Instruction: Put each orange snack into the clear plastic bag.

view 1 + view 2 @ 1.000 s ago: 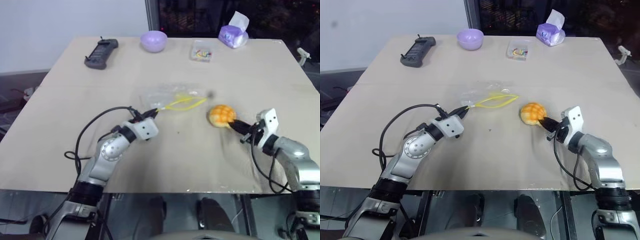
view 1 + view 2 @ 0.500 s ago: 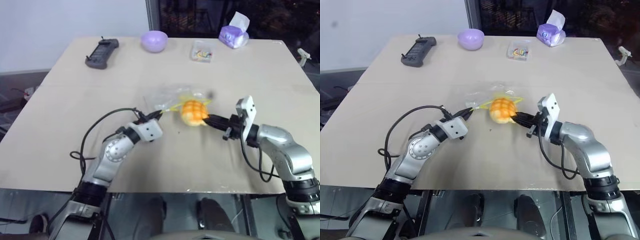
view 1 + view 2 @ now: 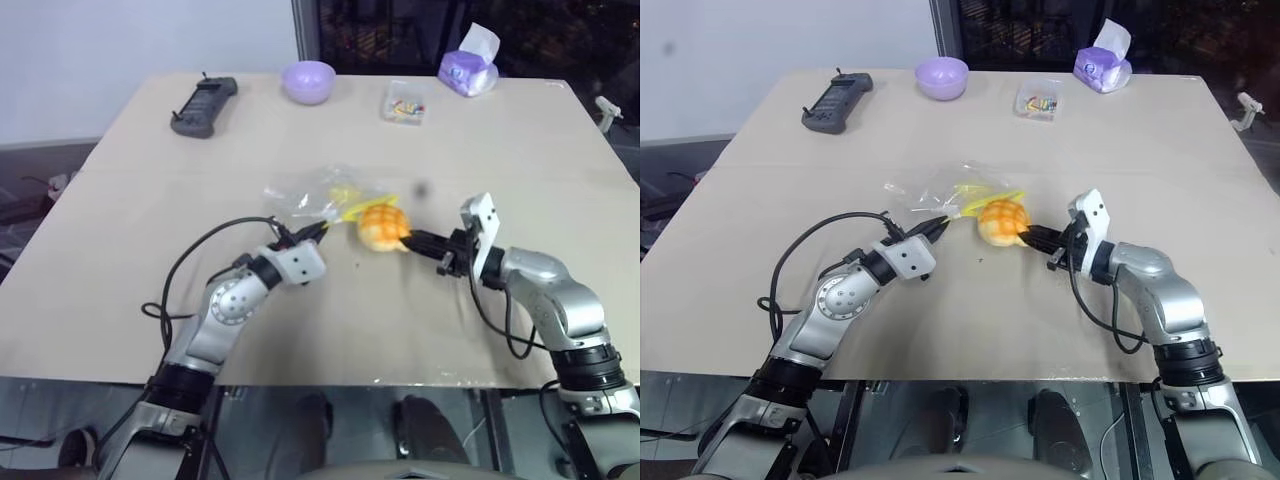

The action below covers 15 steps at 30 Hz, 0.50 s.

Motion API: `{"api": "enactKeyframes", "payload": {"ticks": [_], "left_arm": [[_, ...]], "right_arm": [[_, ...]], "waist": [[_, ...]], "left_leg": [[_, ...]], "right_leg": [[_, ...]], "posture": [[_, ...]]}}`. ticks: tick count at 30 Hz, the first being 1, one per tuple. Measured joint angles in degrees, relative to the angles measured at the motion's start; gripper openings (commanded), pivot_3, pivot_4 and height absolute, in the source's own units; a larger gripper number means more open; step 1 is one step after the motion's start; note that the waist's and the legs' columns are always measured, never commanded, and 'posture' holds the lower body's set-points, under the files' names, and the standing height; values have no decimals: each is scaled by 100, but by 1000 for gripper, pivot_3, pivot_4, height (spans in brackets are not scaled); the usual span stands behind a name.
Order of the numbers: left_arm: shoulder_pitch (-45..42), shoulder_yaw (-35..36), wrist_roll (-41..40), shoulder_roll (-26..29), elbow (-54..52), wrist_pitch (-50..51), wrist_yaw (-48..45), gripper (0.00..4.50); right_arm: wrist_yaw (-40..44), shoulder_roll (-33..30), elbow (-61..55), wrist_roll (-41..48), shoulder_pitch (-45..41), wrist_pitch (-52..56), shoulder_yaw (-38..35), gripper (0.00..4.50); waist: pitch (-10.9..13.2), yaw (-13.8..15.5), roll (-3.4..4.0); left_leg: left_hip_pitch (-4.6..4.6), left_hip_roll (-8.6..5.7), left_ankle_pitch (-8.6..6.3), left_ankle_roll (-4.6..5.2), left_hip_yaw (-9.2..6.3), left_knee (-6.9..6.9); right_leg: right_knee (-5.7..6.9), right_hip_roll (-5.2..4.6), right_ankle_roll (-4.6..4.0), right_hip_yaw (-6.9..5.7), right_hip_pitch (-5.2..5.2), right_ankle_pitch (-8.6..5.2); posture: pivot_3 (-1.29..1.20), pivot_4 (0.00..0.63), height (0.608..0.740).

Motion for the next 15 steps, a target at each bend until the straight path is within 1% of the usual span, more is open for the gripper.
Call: {"api": "enactKeyframes", "payload": {"ticks": [9,15], "left_arm": [[21,-1,-1,0,-1,-35,-9,0],[16,-5,-114,-3,-1,-161,-55,0]], "right_arm": [[-258,256,197,563,-157,529,-490,42],[-400,315,350,632,-275,798,-562,42]], "waist": [[0,-4,0],[0,-7,1]], "left_leg": [[0,0,0,0,0,0],[0,0,0,0,0,0]], "right_leg": [[0,0,0,0,0,0],[1,0,0,0,0,0]], "posture": [[0,150,740],[0,150,740]]}}
